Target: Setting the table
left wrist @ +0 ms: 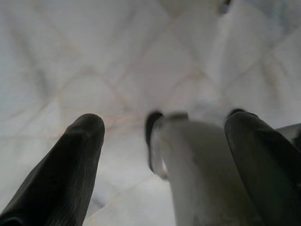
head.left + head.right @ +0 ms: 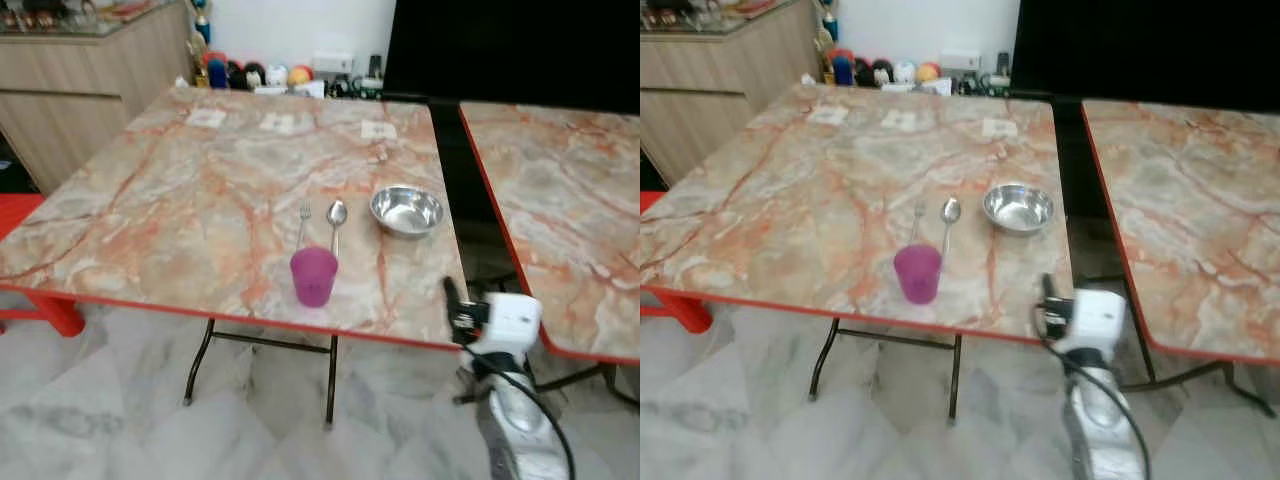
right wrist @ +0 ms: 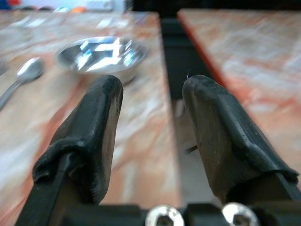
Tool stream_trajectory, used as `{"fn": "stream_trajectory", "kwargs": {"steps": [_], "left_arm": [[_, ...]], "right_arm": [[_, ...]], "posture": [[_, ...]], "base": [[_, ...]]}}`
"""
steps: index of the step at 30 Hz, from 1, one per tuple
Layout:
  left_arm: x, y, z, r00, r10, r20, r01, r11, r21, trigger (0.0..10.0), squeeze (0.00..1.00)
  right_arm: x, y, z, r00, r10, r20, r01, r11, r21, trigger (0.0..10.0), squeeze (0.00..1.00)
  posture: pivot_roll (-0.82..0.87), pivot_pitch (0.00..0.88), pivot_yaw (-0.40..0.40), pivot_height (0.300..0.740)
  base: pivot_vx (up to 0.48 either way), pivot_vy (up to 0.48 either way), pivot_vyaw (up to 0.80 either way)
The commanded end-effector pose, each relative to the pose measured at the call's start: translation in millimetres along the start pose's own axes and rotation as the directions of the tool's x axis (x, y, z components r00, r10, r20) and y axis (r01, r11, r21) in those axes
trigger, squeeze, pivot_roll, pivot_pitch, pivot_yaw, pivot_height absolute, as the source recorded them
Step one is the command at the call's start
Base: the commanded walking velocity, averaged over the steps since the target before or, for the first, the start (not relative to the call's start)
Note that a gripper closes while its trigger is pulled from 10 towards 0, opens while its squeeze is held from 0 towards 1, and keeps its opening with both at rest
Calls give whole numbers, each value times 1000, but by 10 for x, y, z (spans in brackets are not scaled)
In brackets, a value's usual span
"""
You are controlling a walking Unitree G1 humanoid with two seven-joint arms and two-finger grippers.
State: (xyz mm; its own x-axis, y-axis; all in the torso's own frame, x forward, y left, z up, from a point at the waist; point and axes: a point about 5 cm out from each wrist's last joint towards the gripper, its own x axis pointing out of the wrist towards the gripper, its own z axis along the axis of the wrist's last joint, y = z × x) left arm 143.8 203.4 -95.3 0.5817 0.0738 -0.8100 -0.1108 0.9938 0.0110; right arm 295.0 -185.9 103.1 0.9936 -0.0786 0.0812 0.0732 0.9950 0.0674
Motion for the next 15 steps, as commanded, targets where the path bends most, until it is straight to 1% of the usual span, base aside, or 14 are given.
{"fn": "stream_trajectory", "kwargs": {"steps": [1,9,15], "left_arm": [[-27,94,-70,999,25,-29,-25,1000,14,10000,0],[-1,51,-12,1000,21,-23,-20,1000,17,10000,0],[-9,36,-42,999,19,-29,-18,1000,22,10000,0]], "right_arm": [[4,45,7,1000,0,7,0,1000,18,10000,0],[26,41,19,1000,-21,13,20,1000,24,10000,0],[46,21,38,999,-38,21,37,999,25,10000,0]], "posture": [[-12,80,-62,740],[-7,83,-59,740],[-9,77,-54,740]], "base": [[270,0,0],[269,0,0],[265,0,0]]}}
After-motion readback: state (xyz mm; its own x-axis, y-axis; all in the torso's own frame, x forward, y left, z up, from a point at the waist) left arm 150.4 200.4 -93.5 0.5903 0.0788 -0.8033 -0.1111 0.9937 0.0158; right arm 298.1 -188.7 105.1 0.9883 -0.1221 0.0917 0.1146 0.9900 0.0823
